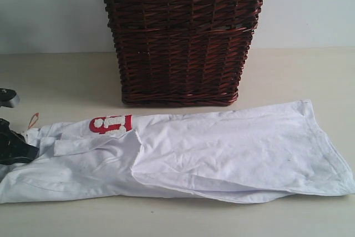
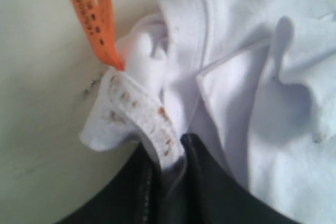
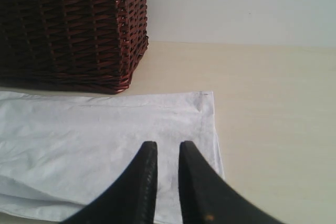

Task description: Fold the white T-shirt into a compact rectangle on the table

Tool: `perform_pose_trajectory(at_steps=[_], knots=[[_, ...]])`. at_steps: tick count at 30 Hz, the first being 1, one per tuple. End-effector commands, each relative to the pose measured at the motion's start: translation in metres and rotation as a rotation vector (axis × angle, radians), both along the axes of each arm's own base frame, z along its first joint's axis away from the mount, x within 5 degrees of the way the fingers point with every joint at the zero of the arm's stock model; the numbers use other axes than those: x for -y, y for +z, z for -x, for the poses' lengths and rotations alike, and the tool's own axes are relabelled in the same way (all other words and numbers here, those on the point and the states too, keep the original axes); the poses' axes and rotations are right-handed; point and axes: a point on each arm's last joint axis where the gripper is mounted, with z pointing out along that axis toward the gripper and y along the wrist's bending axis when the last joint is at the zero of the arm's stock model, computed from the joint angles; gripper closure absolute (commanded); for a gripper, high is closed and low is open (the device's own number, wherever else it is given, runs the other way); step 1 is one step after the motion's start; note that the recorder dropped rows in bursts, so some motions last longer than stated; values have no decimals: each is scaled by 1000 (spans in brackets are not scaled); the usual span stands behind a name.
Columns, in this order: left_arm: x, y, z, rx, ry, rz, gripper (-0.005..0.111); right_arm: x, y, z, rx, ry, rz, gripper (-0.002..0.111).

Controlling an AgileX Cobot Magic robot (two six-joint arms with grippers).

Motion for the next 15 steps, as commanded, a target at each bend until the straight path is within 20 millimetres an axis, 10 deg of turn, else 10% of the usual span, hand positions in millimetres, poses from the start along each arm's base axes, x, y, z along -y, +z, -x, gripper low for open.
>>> perform_pose_trajectory(at_steps=[1, 15], knots=[[5, -17, 11, -89, -35, 20, 107, 0, -1, 0, 12, -3, 5, 92], [14, 11, 16, -81, -62, 151, 103, 0, -1, 0, 12, -3, 5, 92]])
